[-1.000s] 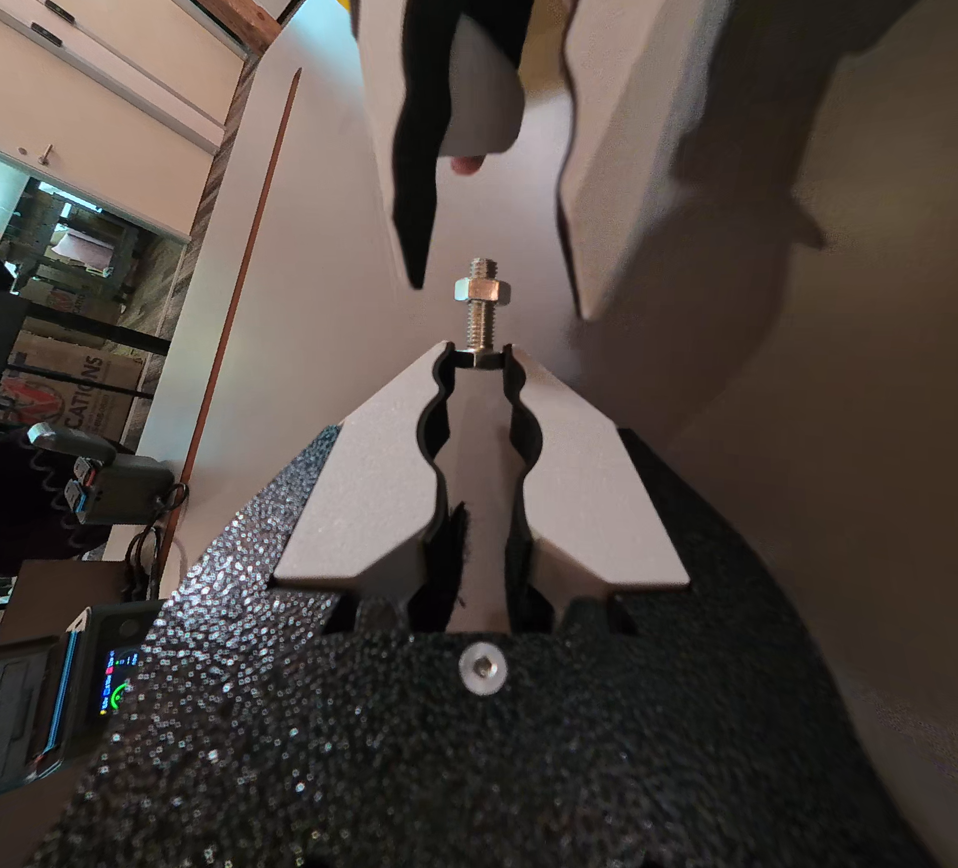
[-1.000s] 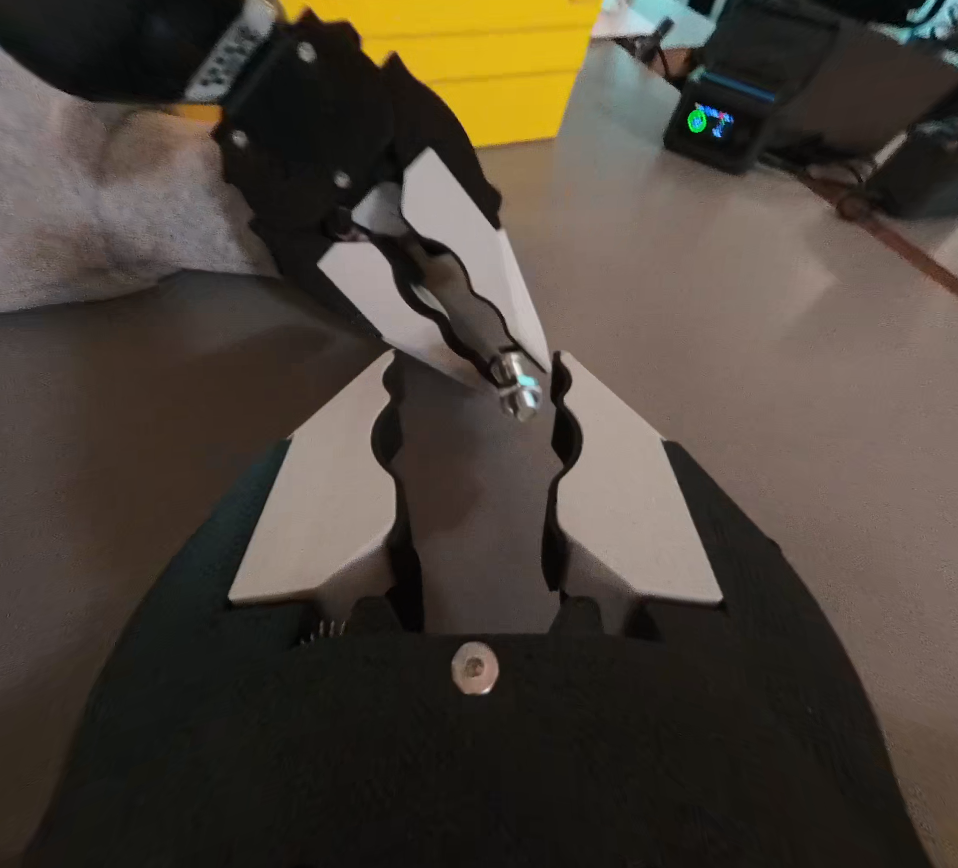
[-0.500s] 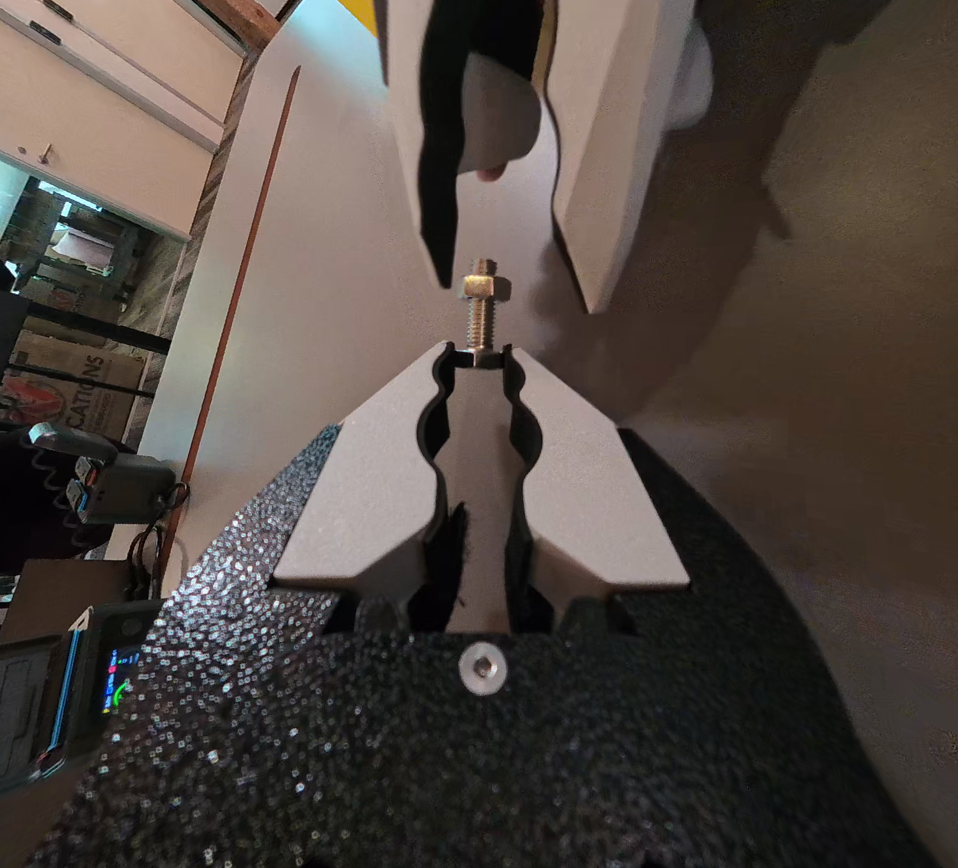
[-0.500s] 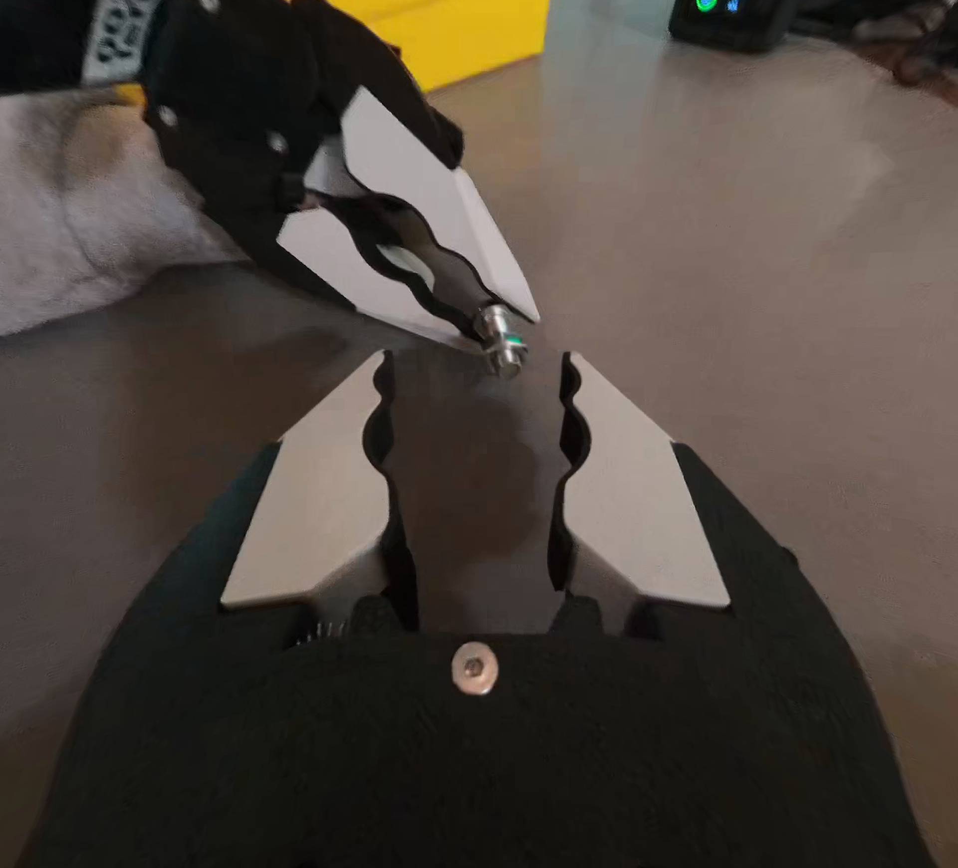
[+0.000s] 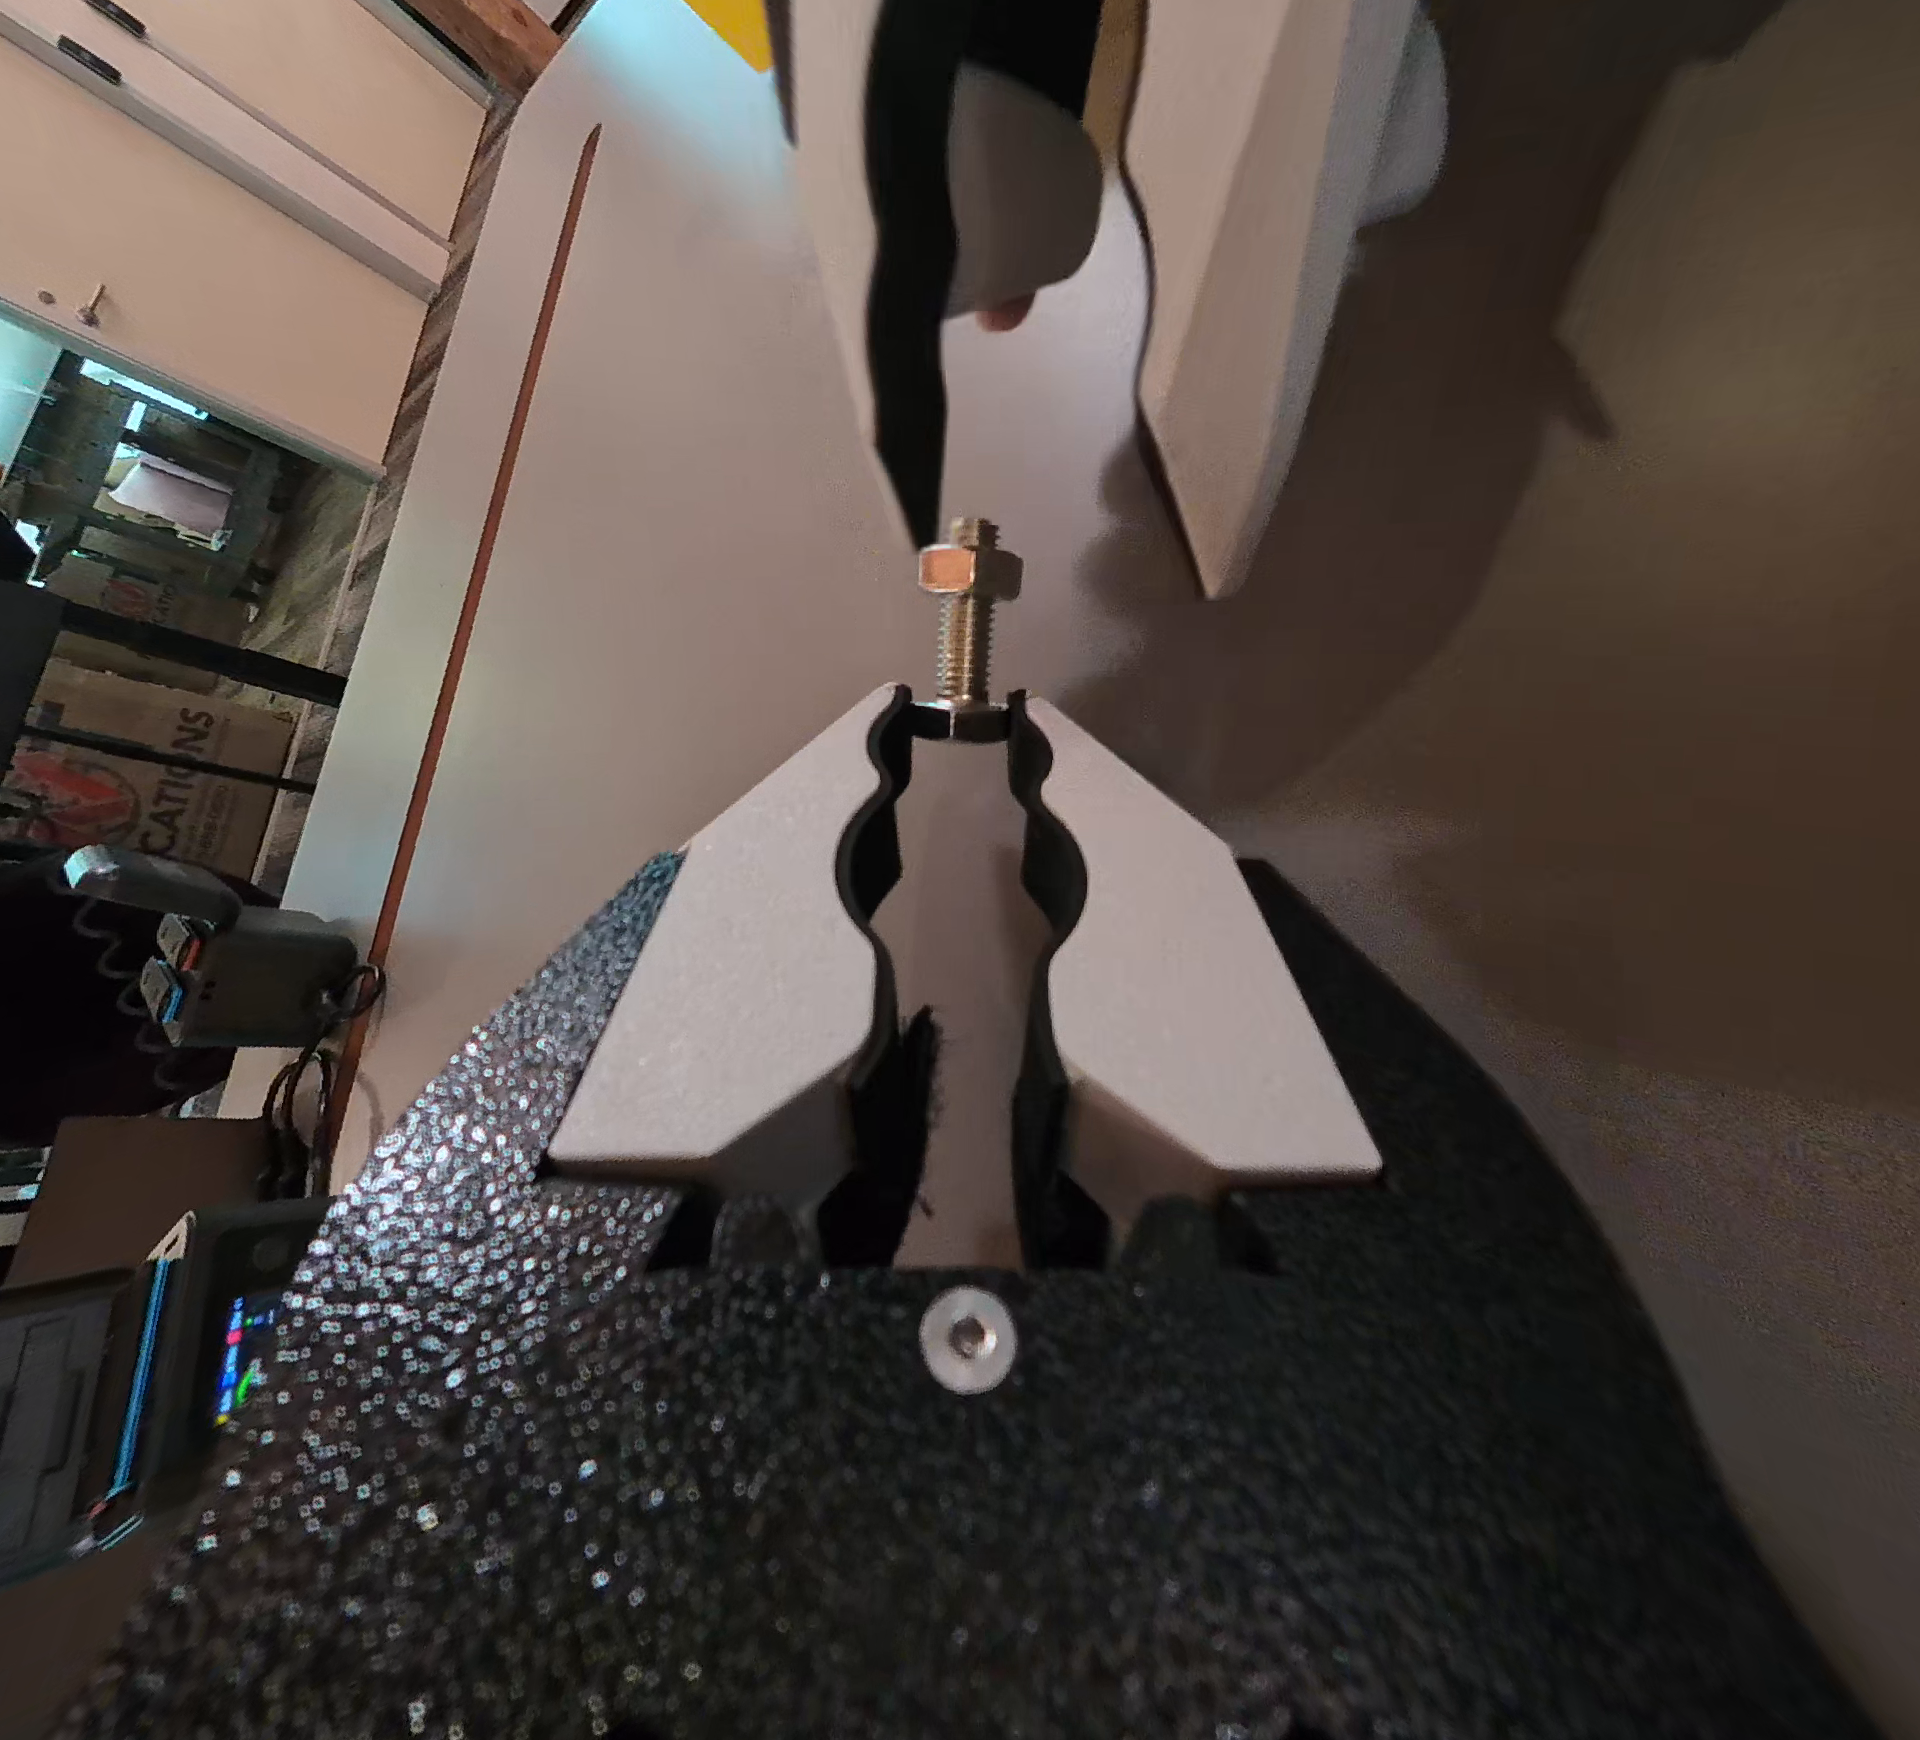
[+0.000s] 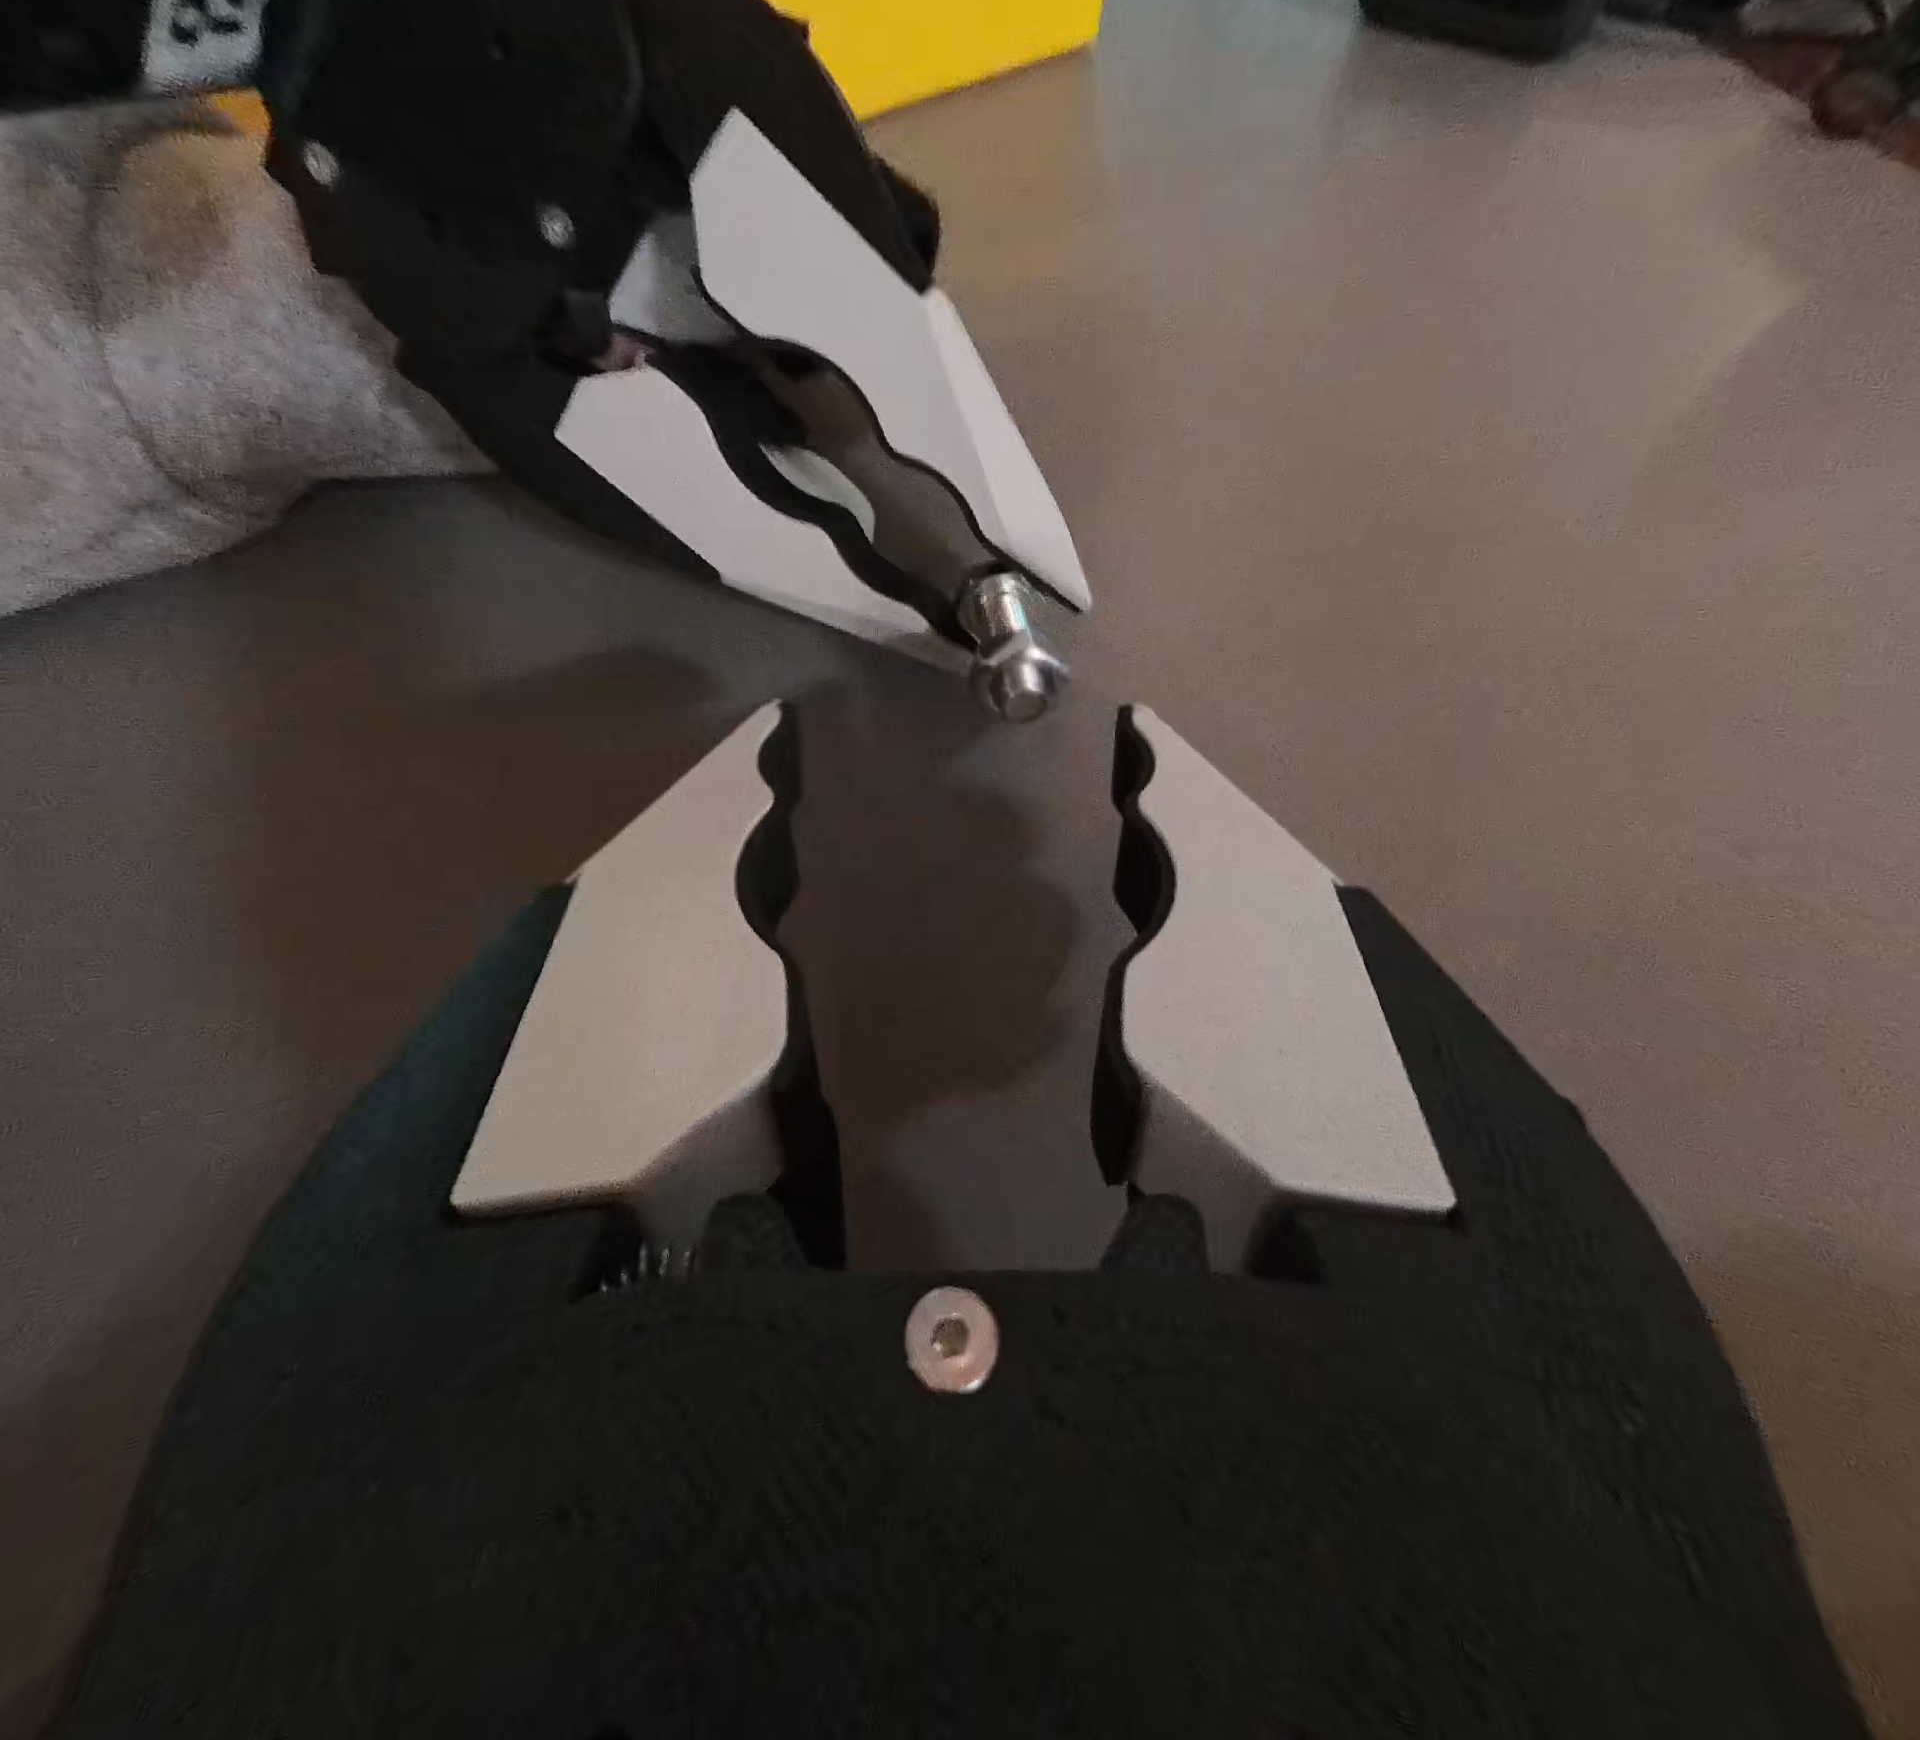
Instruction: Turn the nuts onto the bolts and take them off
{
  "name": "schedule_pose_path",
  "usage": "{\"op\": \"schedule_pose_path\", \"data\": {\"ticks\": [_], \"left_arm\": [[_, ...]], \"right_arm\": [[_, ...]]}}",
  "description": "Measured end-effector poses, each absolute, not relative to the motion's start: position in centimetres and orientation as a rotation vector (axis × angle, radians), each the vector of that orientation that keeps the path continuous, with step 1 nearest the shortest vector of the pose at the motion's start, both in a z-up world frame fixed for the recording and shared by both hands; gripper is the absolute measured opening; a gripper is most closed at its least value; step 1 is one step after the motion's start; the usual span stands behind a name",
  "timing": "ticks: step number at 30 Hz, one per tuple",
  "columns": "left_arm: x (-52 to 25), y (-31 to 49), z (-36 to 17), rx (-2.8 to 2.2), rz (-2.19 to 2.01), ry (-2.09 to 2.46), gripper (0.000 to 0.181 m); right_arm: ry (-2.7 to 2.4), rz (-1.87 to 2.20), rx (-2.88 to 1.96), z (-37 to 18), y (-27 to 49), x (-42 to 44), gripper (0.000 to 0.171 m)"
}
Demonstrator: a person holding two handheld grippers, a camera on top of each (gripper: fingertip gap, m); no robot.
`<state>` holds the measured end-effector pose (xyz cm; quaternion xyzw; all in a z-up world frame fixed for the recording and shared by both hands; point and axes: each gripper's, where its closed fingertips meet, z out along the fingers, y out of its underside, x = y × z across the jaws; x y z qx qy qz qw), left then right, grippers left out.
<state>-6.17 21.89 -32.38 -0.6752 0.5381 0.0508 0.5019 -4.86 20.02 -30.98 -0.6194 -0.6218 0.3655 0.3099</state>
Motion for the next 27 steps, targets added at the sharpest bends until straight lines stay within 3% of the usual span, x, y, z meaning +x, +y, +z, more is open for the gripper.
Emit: {"op": "schedule_pose_path", "data": {"ticks": [5,8,10,19,21,23,27], "left_arm": [[-6.2,22.0,-32.4,-1.642,0.123,1.297,0.017],[-6.5,22.0,-32.3,-1.664,0.089,1.257,0.017],[-6.5,22.0,-32.3,-1.66,0.102,1.272,0.017],[-6.6,22.0,-32.4,-1.66,0.124,1.285,0.017],[-6.6,22.0,-32.3,-1.669,0.101,1.267,0.017],[-6.6,22.0,-32.3,-1.664,0.106,1.27,0.017],[-6.6,22.0,-32.3,-1.662,0.119,1.277,0.017]], "right_arm": [[-1.727,0.933,-1.652,-32.1,18.6,-5.6,0.064],[-1.731,0.908,-1.45,-30.6,18.3,-6.5,0.08],[-1.66,0.968,-1.412,-29.0,18.1,-6.6,0.074],[-1.715,0.965,-1.676,-32.1,18.3,-5.8,0.071],[-1.707,0.969,-1.484,-30.3,17.9,-6.6,0.077],[-1.623,1.118,-1.305,-27.0,16.5,-6.9,0.064],[-1.617,0.972,-1.611,-30.2,19.5,-5.4,0.067]]}}
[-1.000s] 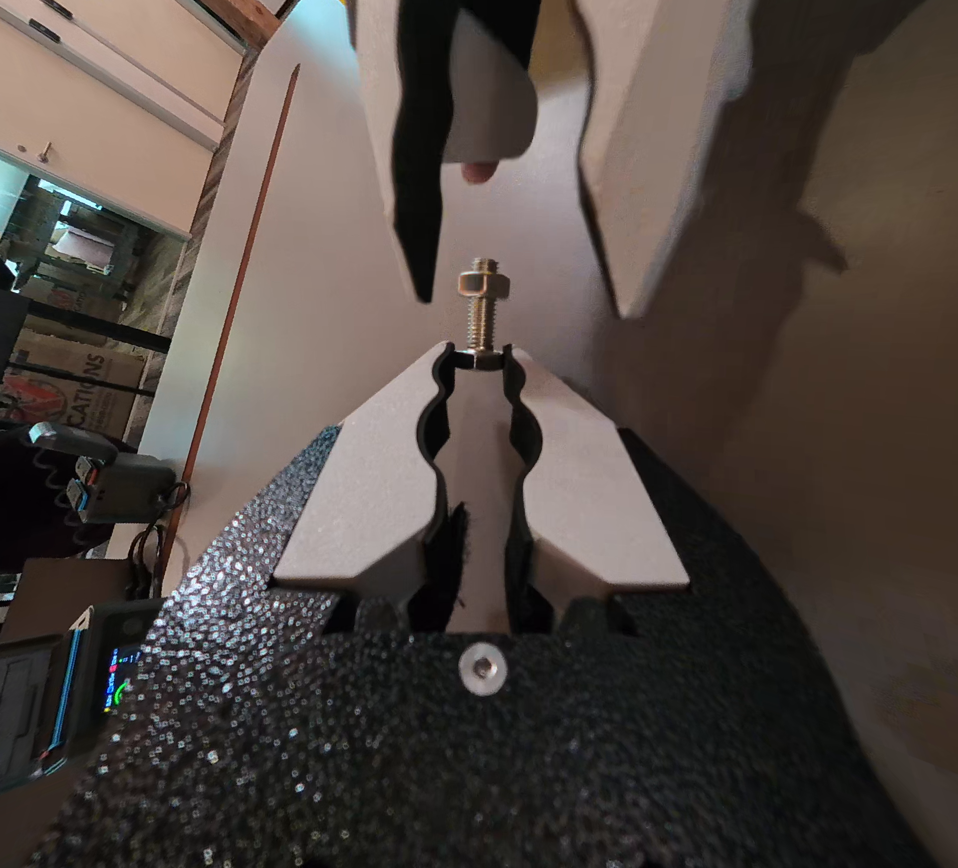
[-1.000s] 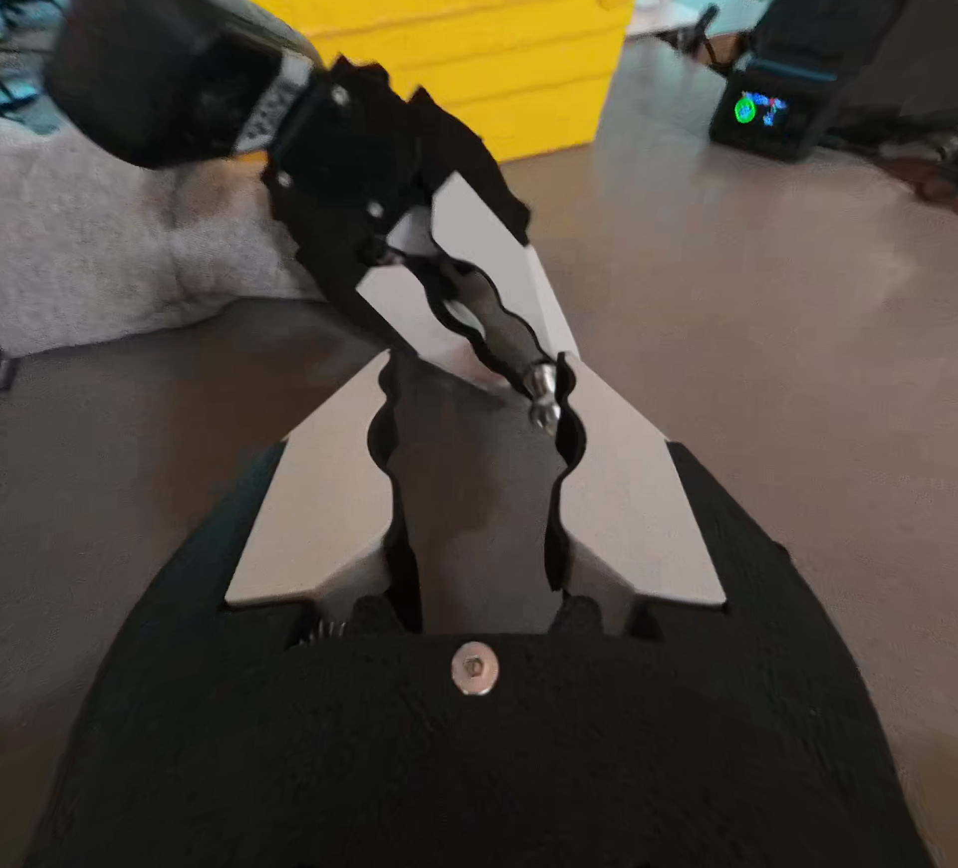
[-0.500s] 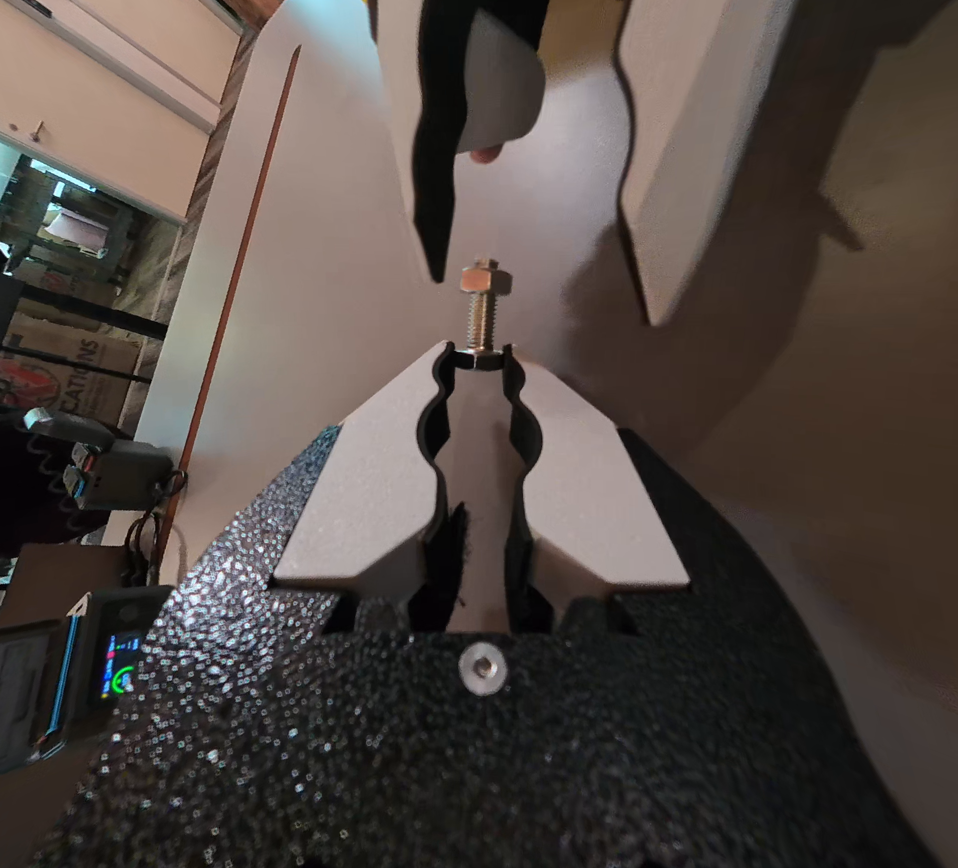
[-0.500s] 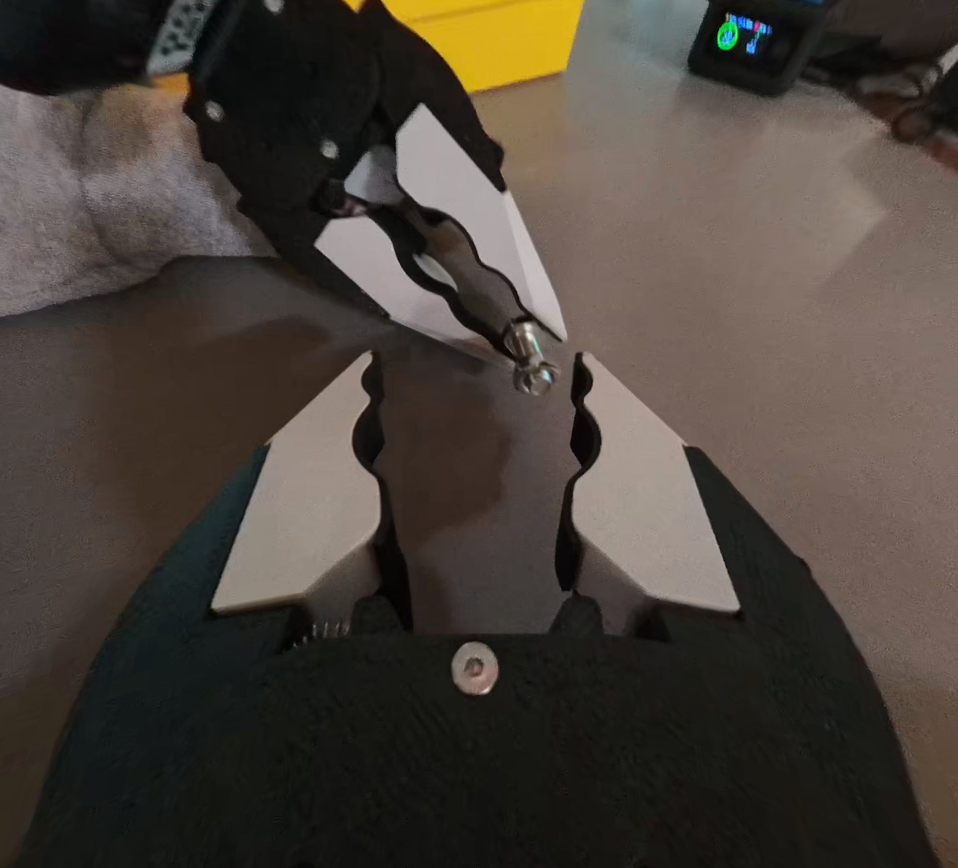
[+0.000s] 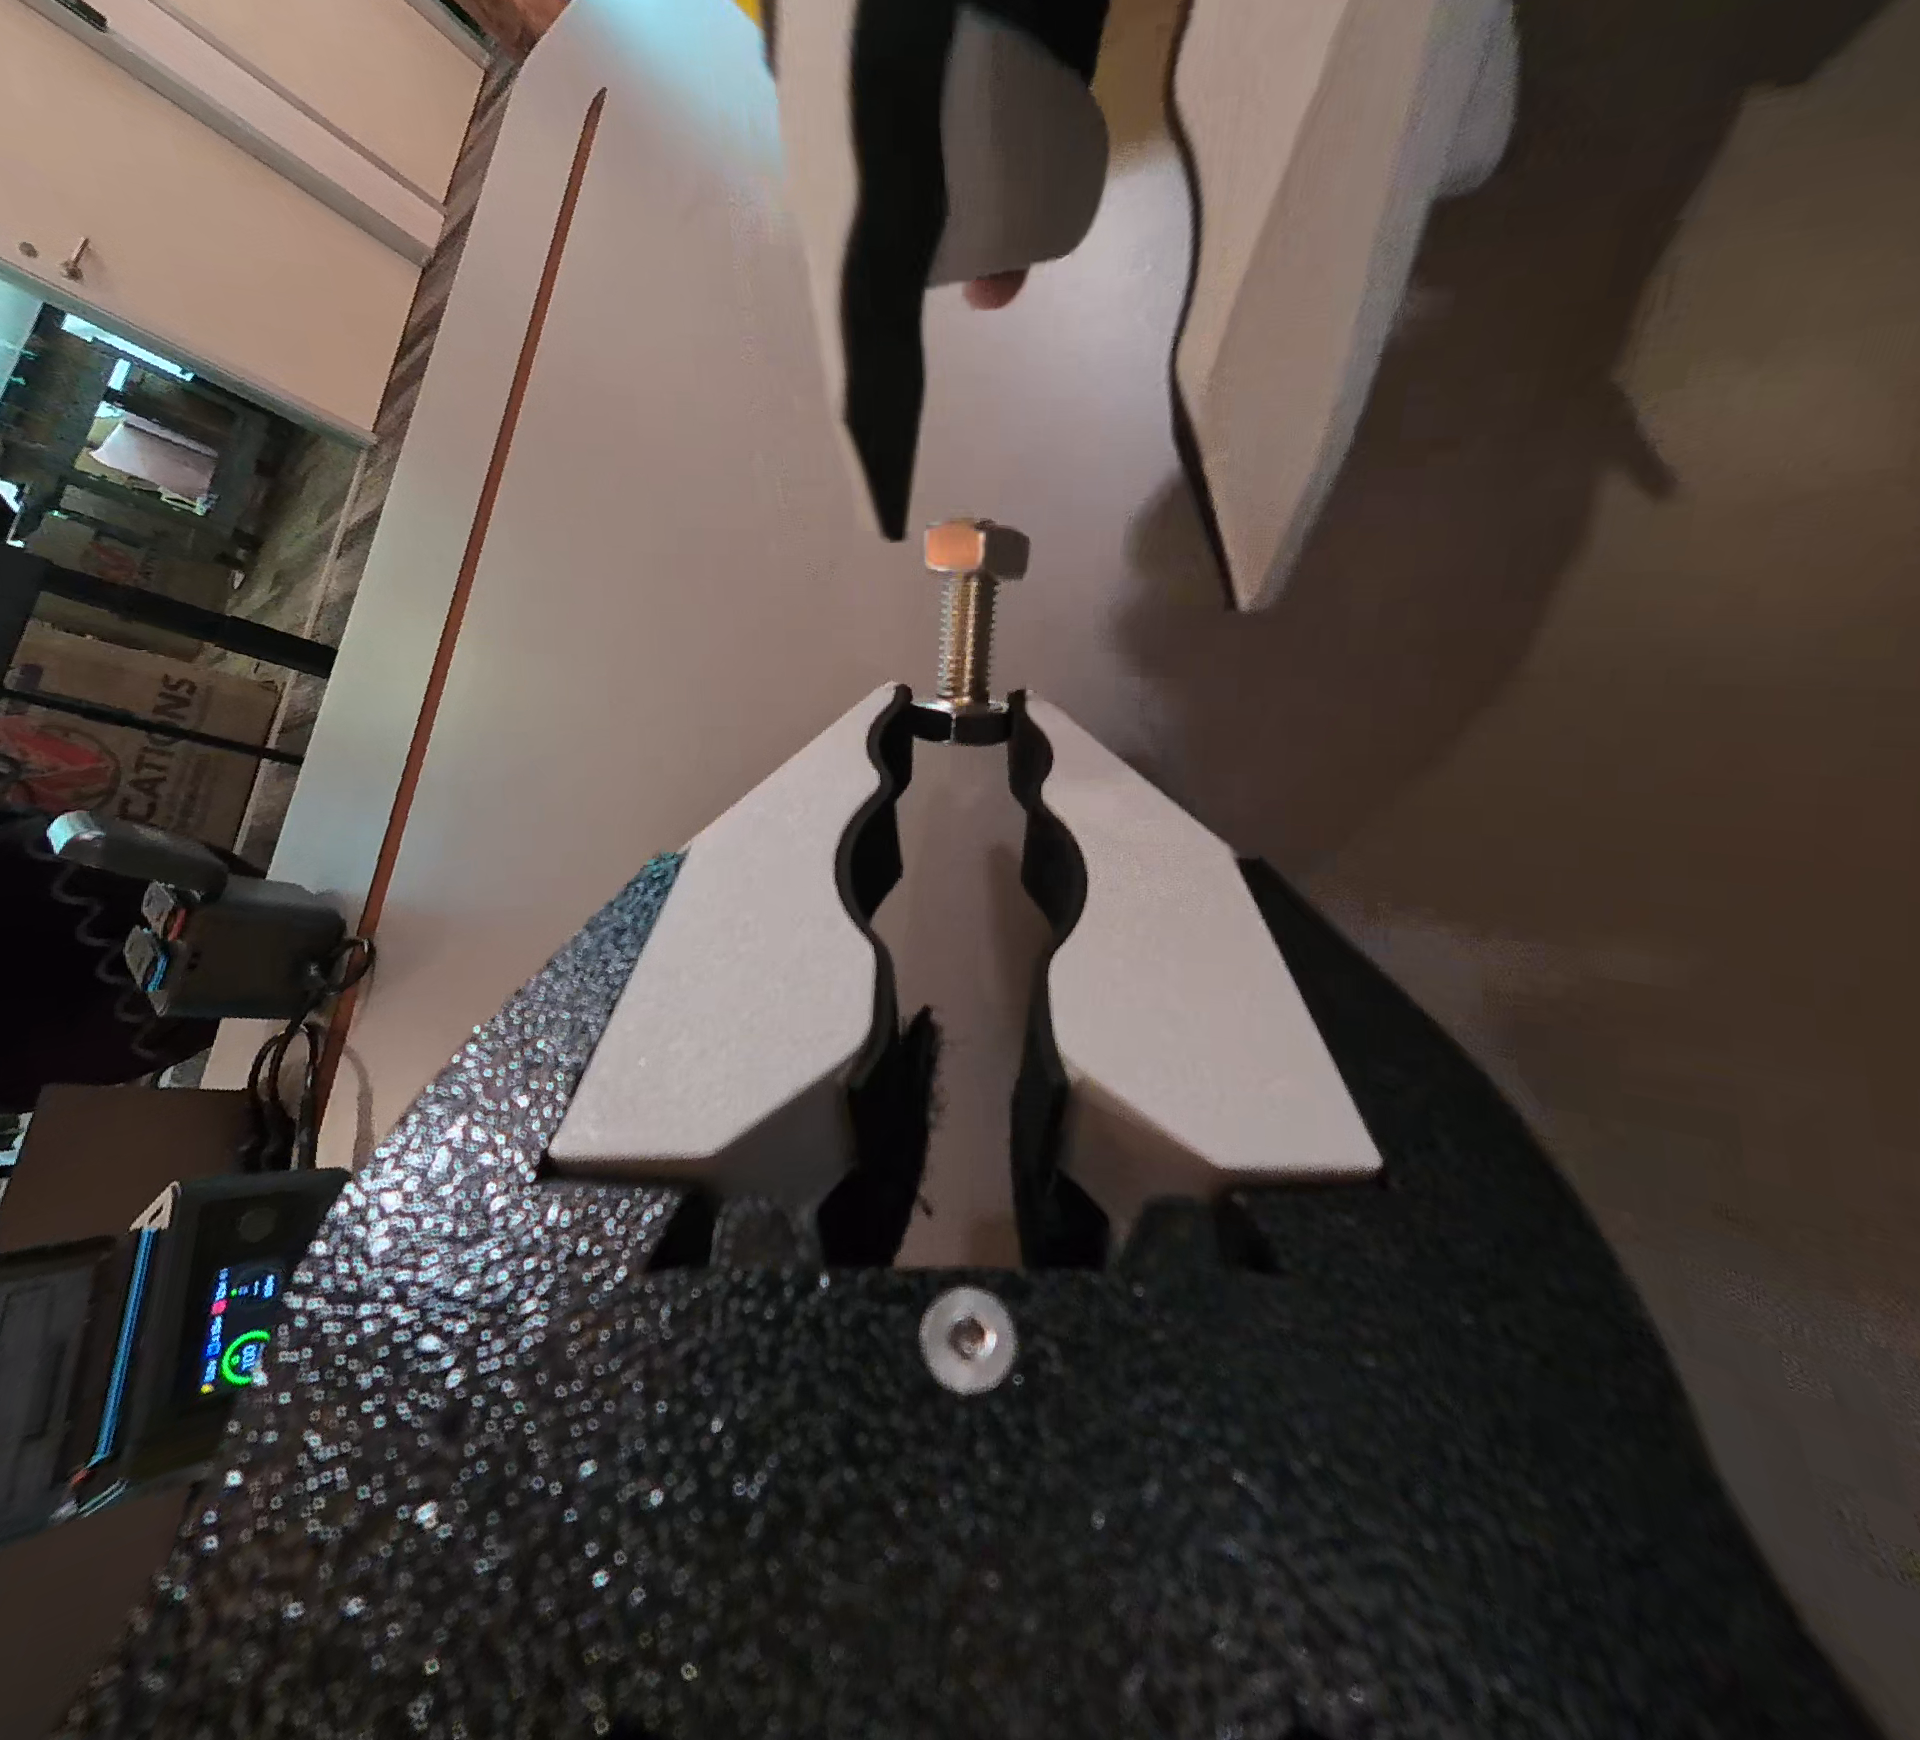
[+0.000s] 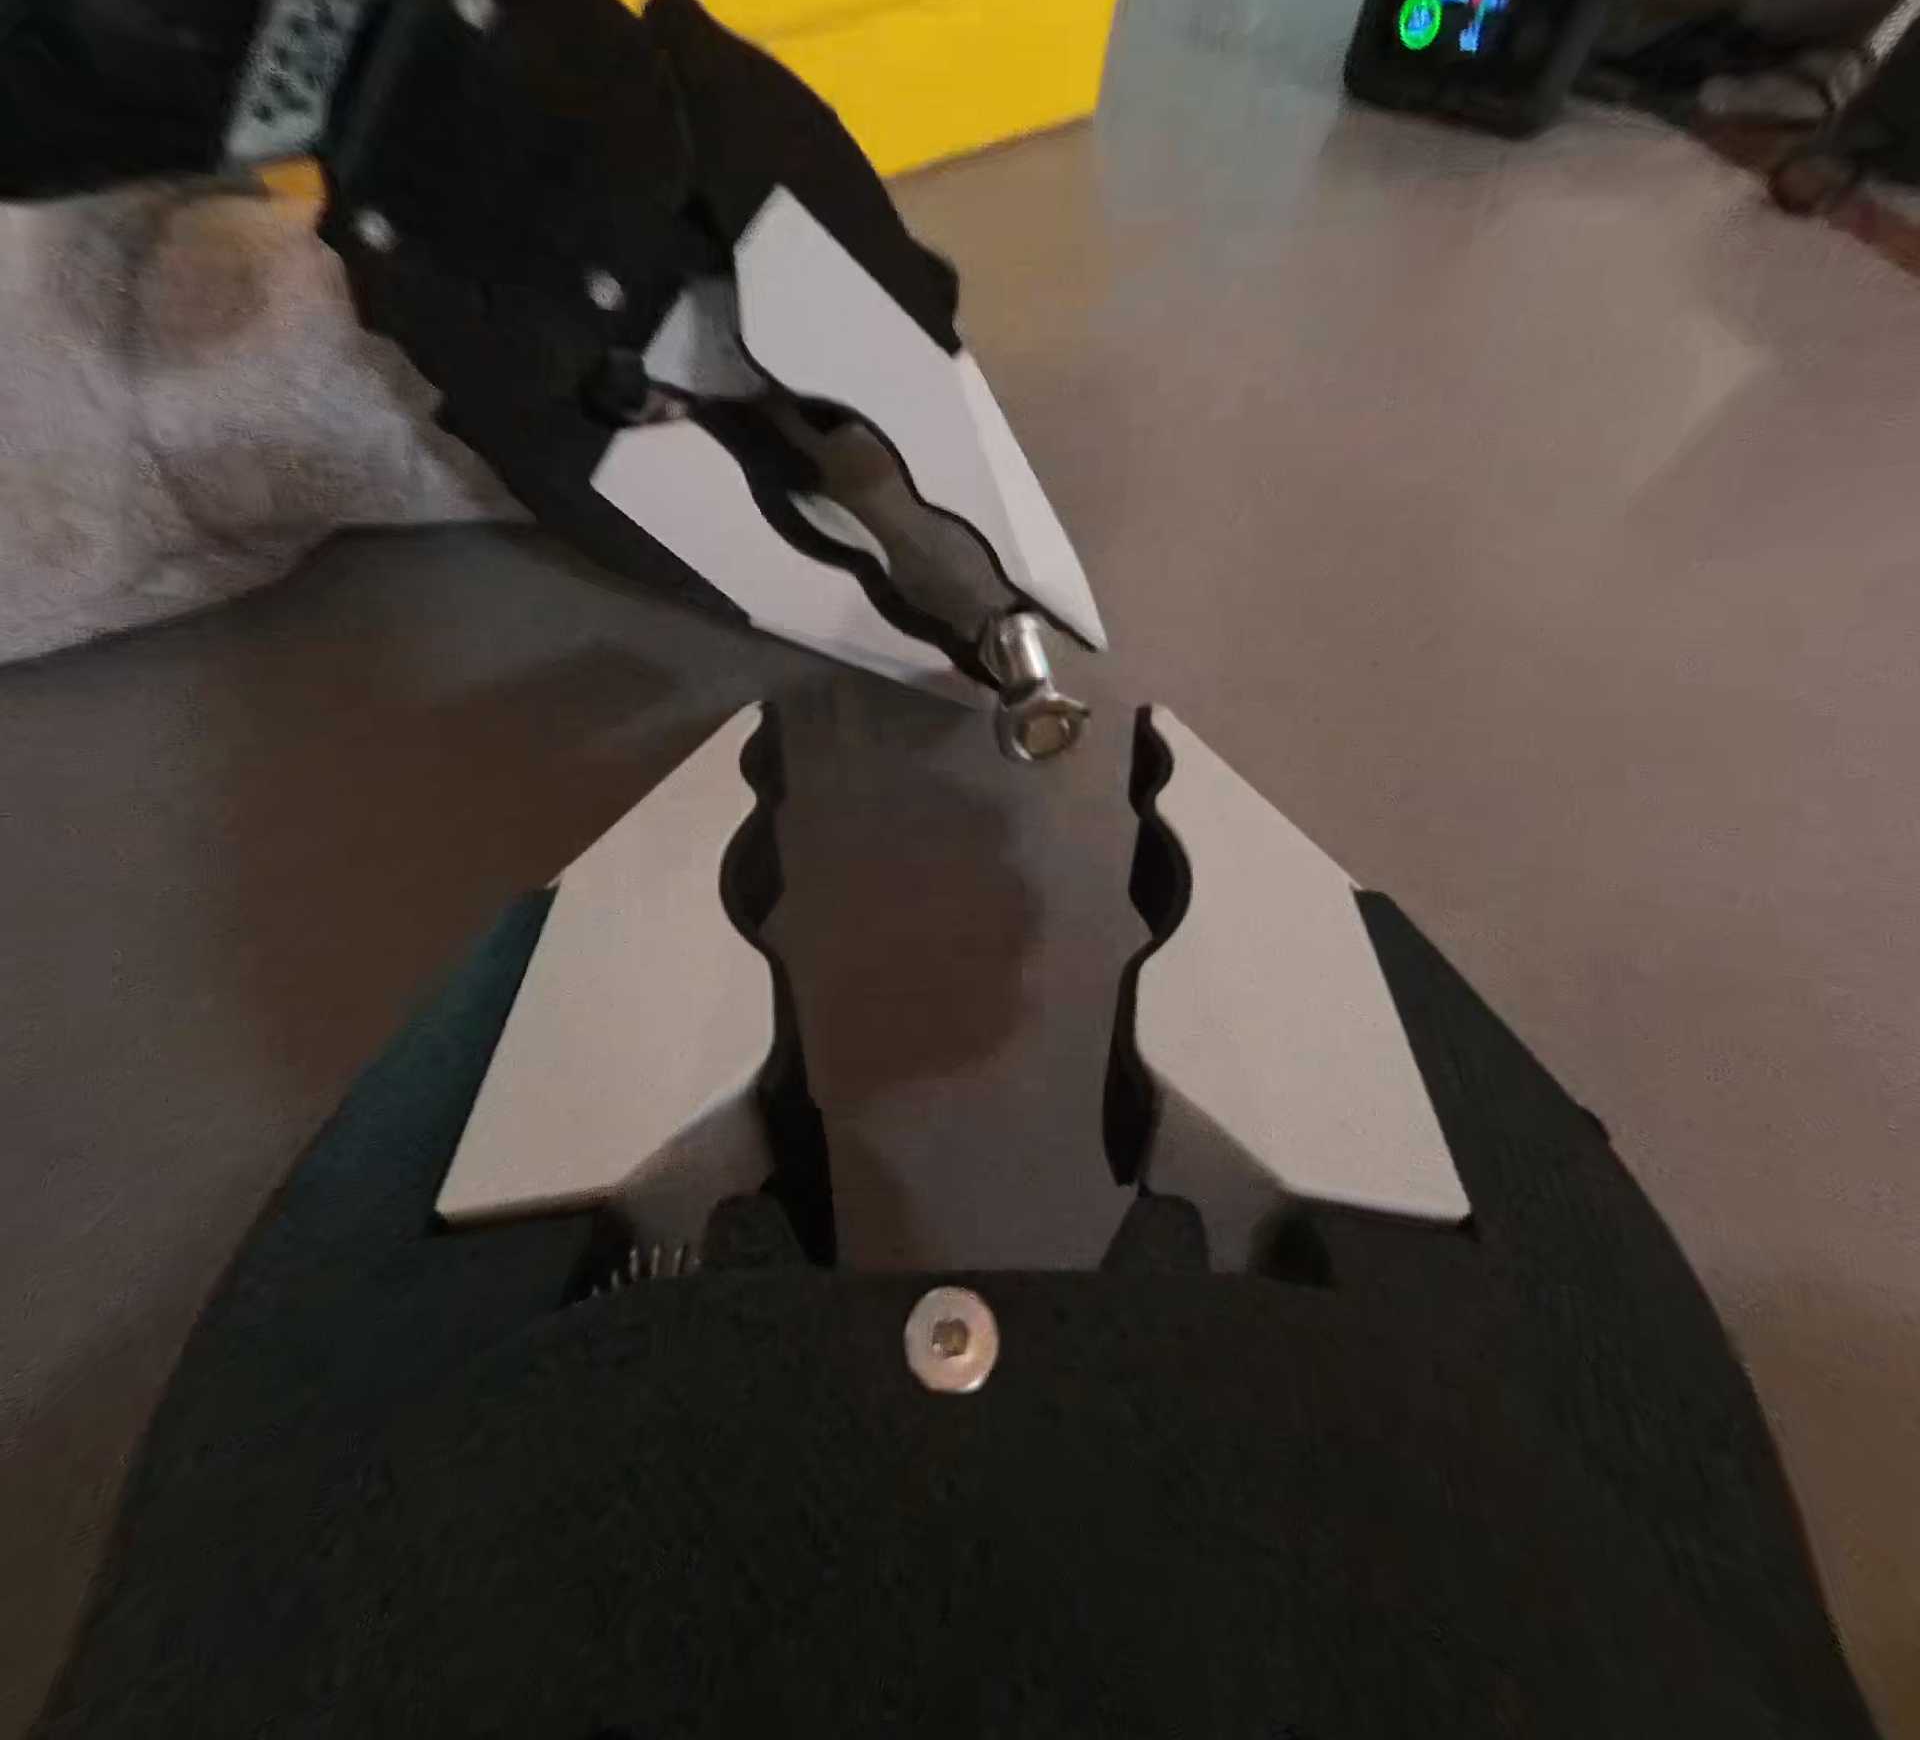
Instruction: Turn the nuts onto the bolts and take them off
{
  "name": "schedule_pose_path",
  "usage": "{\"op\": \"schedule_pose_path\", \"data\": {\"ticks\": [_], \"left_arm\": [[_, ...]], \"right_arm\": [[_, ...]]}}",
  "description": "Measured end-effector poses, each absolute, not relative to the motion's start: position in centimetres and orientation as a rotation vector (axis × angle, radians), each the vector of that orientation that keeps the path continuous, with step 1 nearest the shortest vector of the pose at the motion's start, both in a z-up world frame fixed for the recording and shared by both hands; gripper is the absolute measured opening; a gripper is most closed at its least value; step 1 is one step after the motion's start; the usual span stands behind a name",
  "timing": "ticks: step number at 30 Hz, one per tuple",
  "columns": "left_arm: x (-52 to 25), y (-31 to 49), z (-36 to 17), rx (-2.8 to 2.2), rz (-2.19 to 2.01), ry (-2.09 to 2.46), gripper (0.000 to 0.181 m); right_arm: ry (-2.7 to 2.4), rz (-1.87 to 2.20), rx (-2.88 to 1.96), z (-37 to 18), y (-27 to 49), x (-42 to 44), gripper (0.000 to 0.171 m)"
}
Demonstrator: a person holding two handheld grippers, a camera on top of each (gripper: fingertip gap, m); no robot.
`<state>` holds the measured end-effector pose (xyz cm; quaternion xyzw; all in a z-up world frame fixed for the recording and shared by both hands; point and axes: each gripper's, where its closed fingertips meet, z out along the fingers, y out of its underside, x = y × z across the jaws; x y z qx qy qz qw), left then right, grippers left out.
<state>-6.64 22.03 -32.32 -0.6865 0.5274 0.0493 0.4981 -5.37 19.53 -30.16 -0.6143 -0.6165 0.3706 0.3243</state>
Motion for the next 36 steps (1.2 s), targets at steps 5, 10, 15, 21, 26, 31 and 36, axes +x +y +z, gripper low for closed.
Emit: {"op": "schedule_pose_path", "data": {"ticks": [5,10,15,21,26,31,36], "left_arm": [[-6.6,22.0,-32.4,-1.665,0.119,1.282,0.017],[-6.6,22.0,-32.4,-1.667,0.119,1.28,0.017],[-6.7,22.0,-32.4,-1.679,0.122,1.272,0.017],[-6.8,22.1,-32.5,-1.708,0.097,1.245,0.016],[-6.8,22.0,-32.5,-1.706,0.113,1.249,0.017],[-6.8,22.0,-32.6,-1.713,0.11,1.245,0.016],[-6.8,22.0,-32.6,-1.715,0.118,1.246,0.016]], "right_arm": [[-1.696,0.991,-1.66,-31.9,18.3,-5.9,0.069],[-1.591,1.141,-1.329,-26.4,16.4,-7.1,0.063],[-1.657,0.937,-1.655,-31.3,19.3,-4.5,0.068],[-1.691,0.937,-1.453,-29.9,17.5,-6.4,0.081],[-1.664,0.878,-1.539,-30.0,18.9,-5.5,0.08],[-1.705,0.956,-1.666,-31.6,18.2,-5.2,0.076],[-1.623,1.09,-1.341,-26.8,16.2,-7.0,0.081]]}}
